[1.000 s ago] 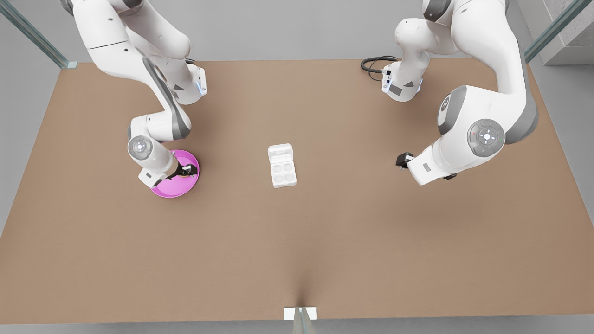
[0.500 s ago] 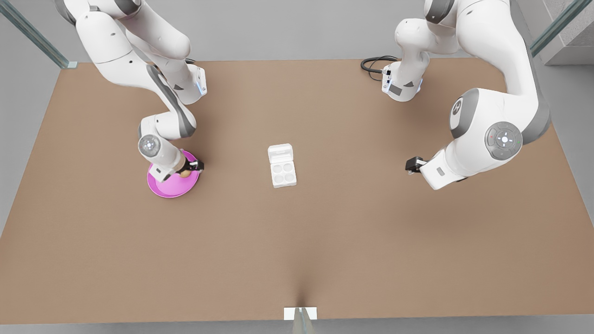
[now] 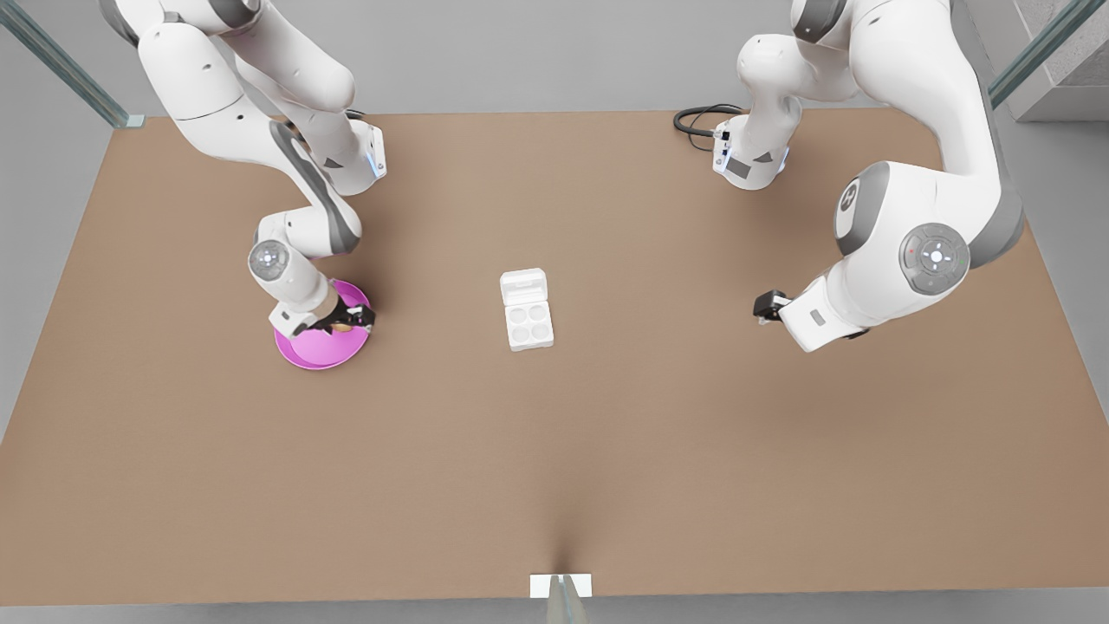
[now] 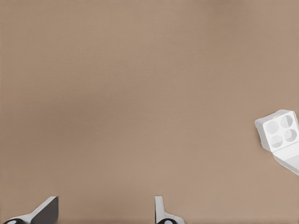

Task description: Pack egg into the box and close the box lid

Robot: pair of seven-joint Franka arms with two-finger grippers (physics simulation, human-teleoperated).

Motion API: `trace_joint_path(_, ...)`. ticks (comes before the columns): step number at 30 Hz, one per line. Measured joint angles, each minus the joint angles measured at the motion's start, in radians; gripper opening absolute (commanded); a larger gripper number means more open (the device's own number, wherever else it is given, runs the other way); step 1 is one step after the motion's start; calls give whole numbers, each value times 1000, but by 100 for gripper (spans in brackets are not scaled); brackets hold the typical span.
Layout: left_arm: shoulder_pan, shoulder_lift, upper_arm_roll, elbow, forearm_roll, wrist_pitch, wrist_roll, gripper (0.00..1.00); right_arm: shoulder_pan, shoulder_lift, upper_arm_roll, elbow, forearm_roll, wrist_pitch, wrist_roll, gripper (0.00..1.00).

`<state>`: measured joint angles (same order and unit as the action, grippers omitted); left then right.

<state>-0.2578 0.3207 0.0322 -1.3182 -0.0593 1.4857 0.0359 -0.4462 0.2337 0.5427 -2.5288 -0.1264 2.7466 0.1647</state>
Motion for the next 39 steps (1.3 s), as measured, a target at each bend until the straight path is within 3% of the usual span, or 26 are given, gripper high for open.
trace_joint_path(39,-2,3,-5,-1,2,0,-7,100,-84,53,0,-47,-34,60,-10,100)
